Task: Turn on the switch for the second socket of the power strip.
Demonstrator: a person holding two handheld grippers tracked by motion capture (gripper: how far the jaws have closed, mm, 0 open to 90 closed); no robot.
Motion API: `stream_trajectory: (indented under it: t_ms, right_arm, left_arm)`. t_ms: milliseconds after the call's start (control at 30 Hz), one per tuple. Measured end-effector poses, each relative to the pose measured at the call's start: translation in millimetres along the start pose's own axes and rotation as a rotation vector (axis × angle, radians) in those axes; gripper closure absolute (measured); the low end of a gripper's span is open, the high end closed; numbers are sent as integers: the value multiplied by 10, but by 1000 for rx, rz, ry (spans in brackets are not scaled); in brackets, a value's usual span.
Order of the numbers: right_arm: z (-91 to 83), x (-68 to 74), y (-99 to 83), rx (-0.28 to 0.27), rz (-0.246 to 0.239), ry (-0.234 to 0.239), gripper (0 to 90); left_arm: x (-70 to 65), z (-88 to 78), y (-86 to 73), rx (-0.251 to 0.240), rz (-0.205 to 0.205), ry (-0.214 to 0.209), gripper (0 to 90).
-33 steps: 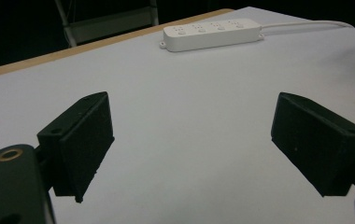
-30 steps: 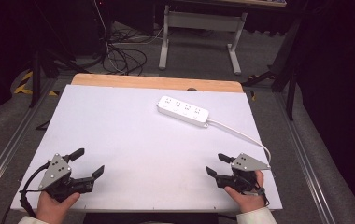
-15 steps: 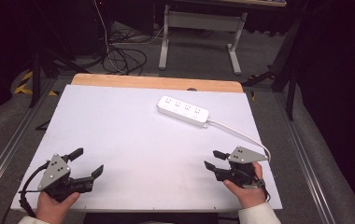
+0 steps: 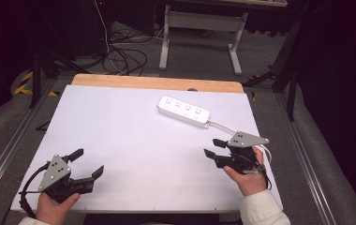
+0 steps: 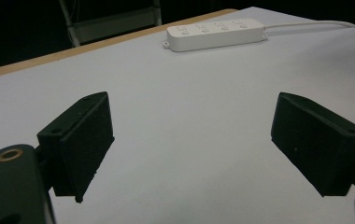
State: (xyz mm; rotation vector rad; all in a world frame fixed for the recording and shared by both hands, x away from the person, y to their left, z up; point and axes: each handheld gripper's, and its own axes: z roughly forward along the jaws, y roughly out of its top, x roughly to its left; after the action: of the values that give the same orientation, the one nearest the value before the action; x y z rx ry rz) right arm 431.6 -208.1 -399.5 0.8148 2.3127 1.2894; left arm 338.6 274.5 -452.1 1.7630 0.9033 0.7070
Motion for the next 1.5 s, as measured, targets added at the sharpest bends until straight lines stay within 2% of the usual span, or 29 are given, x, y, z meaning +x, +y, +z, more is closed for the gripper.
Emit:
stream_trajectory:
  t_ms: [233, 333, 733, 800, 833, 867, 900, 933, 967, 1000, 1267, 1500]
  right_arm:
    - [28, -62, 147, 2, -10, -2, 489]
    - [60, -81, 199, 18, -32, -6, 489]
    - [128, -163, 323, 22, -28, -10, 517]
    - [139, -170, 324, 29, -32, -13, 558]
    - [146, -184, 331, 30, -32, -3, 668]
    - [146, -184, 331, 30, -32, -3, 668]
    - [167, -206, 345, 32, -39, -3, 749]
    - [167, -206, 345, 32, -39, -3, 749]
    - [202, -239, 360, 36, -43, 0, 839]
    - [222, -257, 369, 35, -45, 0, 880]
    - [394, -345, 487, 49, -64, -29, 900]
    - [637, -474, 598, 75, -16, -50, 900]
  left_arm:
    - [0, 5, 2, 4, 3, 2, 135]
    - [-1, 9, 0, 3, 3, 2, 135]
    - [-1, 2, 2, 0, 5, 8, 136]
    - [6, 8, -1, 6, 9, 7, 137]
    - [1, 13, -2, 8, 4, 5, 137]
    - [-3, 14, -2, 10, 4, 4, 137]
    - [-6, 11, 0, 10, 6, 3, 137]
    - [-10, 10, 0, 9, 8, 4, 137]
    - [-12, 9, 0, 8, 9, 6, 137]
    - [-12, 9, 0, 8, 9, 6, 137]
    - [-3, 1, -5, 9, 7, 12, 138]
    - [-1, 6, -5, 12, 9, 13, 138]
